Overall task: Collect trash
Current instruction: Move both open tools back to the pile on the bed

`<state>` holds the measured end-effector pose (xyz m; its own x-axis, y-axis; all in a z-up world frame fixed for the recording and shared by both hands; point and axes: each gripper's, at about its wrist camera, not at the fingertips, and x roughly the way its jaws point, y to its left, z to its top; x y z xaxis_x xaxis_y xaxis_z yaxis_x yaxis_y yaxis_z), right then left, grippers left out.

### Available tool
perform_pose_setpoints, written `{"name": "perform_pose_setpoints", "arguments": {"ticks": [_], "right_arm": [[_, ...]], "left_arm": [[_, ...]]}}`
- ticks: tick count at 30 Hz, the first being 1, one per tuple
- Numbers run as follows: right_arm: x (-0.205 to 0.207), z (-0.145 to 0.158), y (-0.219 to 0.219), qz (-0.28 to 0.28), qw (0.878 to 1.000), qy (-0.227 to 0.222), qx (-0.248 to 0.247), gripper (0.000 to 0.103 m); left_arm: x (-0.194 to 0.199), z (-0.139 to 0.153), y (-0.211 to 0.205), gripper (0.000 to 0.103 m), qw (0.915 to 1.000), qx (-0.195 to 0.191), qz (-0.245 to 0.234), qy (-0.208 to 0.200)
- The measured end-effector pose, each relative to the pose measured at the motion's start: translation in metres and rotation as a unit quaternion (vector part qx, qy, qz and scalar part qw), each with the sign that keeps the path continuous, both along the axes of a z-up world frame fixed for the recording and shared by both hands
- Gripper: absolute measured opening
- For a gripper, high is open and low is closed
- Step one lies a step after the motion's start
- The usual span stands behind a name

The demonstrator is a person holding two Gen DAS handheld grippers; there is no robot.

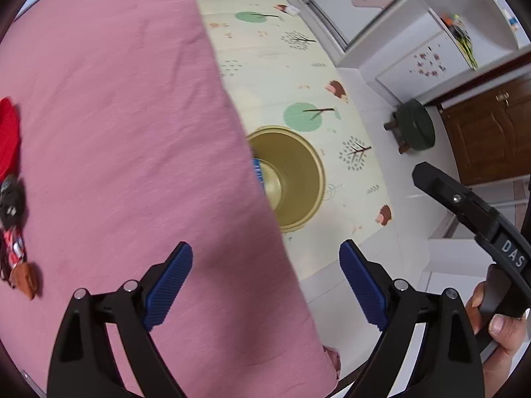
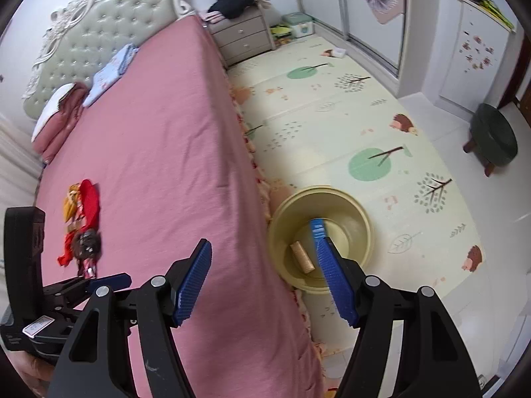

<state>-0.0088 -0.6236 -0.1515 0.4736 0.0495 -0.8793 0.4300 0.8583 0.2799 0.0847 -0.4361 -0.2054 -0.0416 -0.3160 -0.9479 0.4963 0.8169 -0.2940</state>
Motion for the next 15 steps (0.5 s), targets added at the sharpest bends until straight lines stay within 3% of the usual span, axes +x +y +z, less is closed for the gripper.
{"name": "perform_pose_setpoints", "arguments": {"ticks": [15], "right_arm": [[0.039, 0.008, 0.130, 0.110, 0.994, 0.002, 0.024, 0.065]], "left_arm": [[0.008, 0.005, 0.156, 0.089, 0.9923, 0.018, 0.123, 0.000]]}}
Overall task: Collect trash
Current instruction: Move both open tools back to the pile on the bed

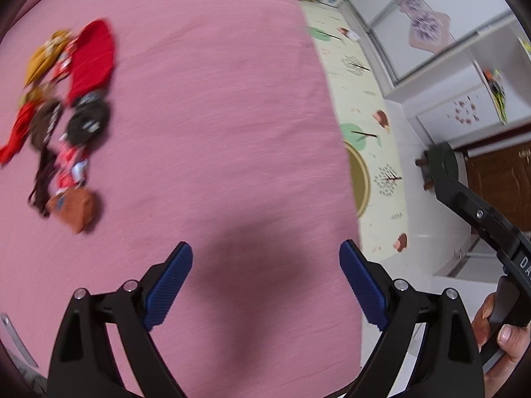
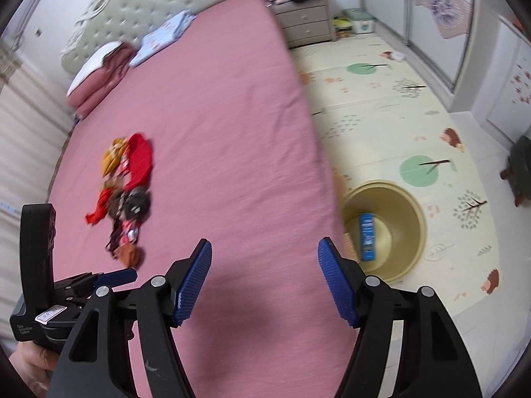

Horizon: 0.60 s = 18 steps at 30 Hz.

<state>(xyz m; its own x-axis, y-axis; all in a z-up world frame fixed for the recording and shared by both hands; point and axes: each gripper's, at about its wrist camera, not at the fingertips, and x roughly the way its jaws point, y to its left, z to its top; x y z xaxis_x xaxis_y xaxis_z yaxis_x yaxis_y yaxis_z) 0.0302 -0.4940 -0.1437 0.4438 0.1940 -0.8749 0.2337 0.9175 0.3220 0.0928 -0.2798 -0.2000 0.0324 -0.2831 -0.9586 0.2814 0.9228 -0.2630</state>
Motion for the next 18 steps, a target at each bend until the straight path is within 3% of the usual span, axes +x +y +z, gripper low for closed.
{"name": "perform_pose_setpoints", "arguments": {"ticks": [18], "right_arm": [[0.060, -0.038, 0.173, 0.114, 0.993, 0.036, 0.022, 0.065]], "left_arm": [[0.028, -0.030, 0.180, 0.089, 0.9923, 0.021, 0.121, 0.015]]}}
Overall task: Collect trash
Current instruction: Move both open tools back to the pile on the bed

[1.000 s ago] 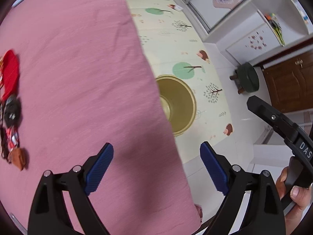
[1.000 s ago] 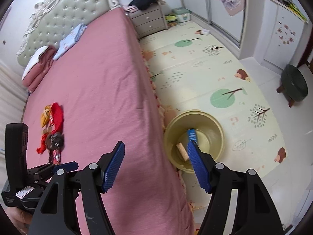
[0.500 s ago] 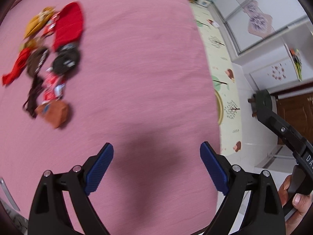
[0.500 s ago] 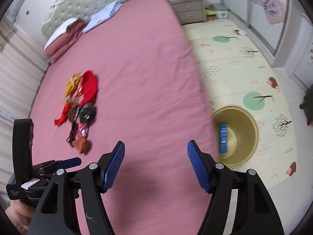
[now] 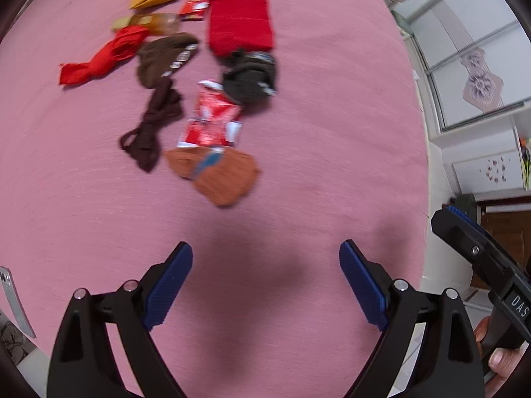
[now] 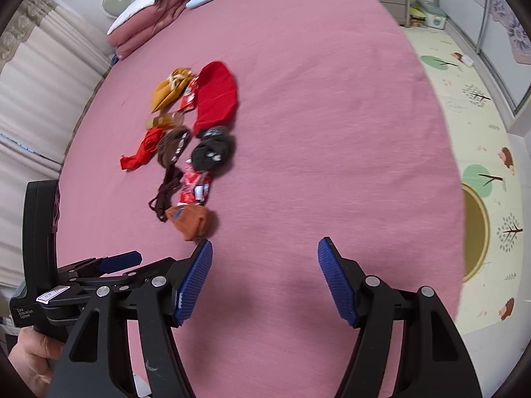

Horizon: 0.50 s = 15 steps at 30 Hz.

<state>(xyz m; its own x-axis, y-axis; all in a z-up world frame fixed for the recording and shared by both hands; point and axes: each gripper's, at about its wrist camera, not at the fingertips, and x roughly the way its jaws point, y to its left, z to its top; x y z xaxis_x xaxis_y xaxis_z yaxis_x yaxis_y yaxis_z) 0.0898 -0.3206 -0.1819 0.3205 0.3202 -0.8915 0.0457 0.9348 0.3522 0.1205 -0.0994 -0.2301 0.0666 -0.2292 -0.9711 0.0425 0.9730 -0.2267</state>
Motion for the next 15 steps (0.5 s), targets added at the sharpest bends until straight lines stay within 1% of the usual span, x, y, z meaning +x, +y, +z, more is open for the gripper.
{"name": "perform_pose_setpoints", "arguments": {"ticks": [4, 9, 15], "right_arm": [[0.012, -0.012, 0.027, 0.012, 1.000, 0.009, -0.001, 0.065], [0.024, -0.030, 0.056, 0.022, 0.999, 0.025, 0.001, 0.065], [0.039, -0.056, 0.080, 0.022, 0.999, 0.049, 0.008, 0.065]], "left_arm": [[0.010, -0.010, 0.031, 0.089, 0.9998, 0.000, 0.018, 0.007], [0.023, -0.020, 0.059, 0.090, 0.9995, 0.007, 0.027, 0.013], [0.046, -0.040, 0.088, 0.090, 0.9989, 0.016, 0.038, 0.022]]}}
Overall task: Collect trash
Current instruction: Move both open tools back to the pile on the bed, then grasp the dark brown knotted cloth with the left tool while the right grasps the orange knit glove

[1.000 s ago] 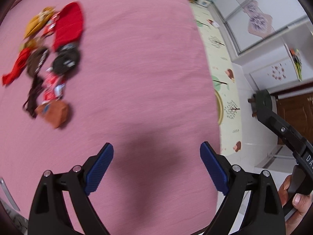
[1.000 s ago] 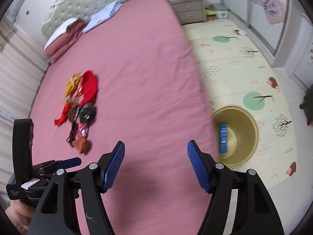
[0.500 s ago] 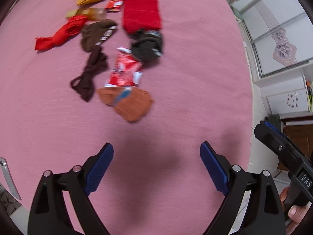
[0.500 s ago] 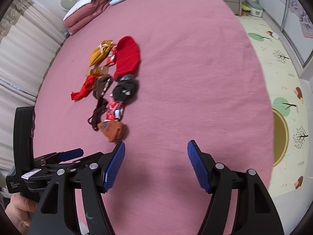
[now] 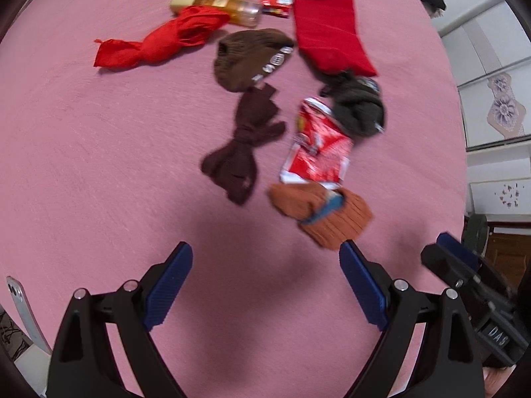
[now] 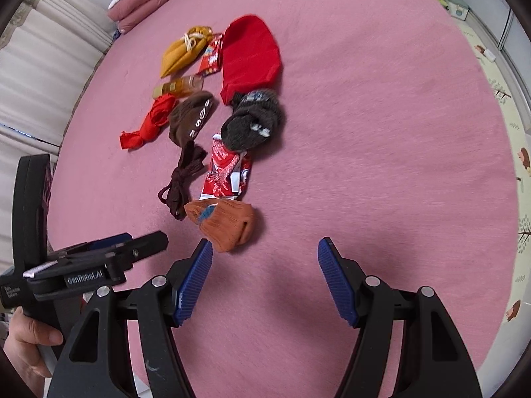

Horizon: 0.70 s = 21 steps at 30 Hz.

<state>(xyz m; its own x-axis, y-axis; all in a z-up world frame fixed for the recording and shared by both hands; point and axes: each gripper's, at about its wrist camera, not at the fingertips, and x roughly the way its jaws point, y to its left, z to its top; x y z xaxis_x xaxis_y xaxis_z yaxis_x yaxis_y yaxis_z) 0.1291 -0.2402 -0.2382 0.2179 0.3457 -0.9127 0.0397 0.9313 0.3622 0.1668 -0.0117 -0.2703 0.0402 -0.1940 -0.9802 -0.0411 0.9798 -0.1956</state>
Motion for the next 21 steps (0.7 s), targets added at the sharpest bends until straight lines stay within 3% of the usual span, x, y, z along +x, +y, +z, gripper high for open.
{"name": "perform_pose_setpoints", "arguments": {"ticks": [16, 18, 21], "right_arm": [[0.028, -0.064, 0.033, -0.004, 0.998, 0.062, 0.034, 0.065], [0.028, -0.067, 0.035, -0.003, 0.997, 0.064, 0.038, 0.060], [0.029, -0.066, 0.036, 0.000, 0.997, 0.060, 0.050, 0.042]], "left_arm": [[0.060, -0.048, 0.016, 0.090, 0.9998, 0.013, 0.003, 0.016], [0.065, -0.054, 0.016, 0.089, 0.9996, 0.014, 0.007, 0.023], [0.072, -0.062, 0.017, 0.089, 0.9993, 0.007, 0.015, 0.032]]}}
